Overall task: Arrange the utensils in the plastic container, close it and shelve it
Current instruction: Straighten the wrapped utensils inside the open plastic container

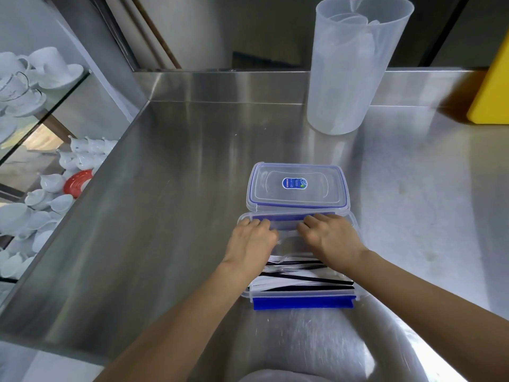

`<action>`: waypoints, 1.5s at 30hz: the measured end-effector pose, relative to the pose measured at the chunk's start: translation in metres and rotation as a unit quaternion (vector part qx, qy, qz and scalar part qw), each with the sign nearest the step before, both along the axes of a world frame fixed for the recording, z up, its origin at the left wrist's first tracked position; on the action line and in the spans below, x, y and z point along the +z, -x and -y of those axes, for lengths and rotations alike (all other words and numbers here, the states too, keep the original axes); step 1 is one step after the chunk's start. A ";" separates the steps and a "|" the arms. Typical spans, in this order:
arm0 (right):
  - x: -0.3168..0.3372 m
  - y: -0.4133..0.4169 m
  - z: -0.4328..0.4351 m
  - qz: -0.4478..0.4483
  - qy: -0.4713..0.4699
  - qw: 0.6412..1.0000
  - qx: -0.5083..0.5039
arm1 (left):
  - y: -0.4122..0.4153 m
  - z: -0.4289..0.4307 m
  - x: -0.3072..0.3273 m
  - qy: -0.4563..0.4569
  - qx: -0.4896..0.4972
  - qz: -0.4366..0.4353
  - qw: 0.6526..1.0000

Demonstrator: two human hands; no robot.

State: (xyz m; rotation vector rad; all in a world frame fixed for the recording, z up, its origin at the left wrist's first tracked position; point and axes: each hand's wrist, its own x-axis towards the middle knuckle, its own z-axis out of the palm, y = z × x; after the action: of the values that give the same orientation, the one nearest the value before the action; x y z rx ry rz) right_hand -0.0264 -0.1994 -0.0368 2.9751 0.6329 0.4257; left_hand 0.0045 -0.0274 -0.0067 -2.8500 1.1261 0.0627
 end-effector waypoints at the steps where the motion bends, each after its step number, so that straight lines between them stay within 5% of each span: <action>1: 0.001 0.000 0.000 -0.003 -0.007 1.000 -0.002 | 0.000 0.000 0.000 0.000 0.002 0.001 1.000; 6: 0.004 0.003 0.001 -0.074 -0.139 0.987 0.042 | -0.001 -0.002 0.000 0.076 -0.002 -0.010 0.997; 11: 0.004 0.004 0.003 -0.145 -0.113 0.981 0.057 | 0.001 -0.008 0.004 0.094 -0.042 -0.046 0.994; 22: 0.009 0.002 0.004 0.001 -0.034 0.998 0.054 | -0.003 -0.011 0.007 0.107 -0.047 -0.010 0.993; 26: 0.008 0.002 0.004 0.041 0.004 0.999 0.032 | -0.005 -0.008 0.007 0.032 -0.029 -0.007 0.999; 35: 0.002 -0.004 -0.003 0.017 0.043 0.999 -0.003 | 0.008 0.008 0.001 -0.047 -0.003 0.023 0.999; 45: -0.001 -0.003 0.000 -0.006 -0.063 0.997 0.042 | 0.010 0.005 -0.005 -0.028 0.003 0.005 1.000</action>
State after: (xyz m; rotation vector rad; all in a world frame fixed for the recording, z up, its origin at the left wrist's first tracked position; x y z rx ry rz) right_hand -0.0234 -0.1997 -0.0382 3.0805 0.7607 0.4702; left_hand -0.0051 -0.0323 -0.0118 -2.8020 1.0963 0.0796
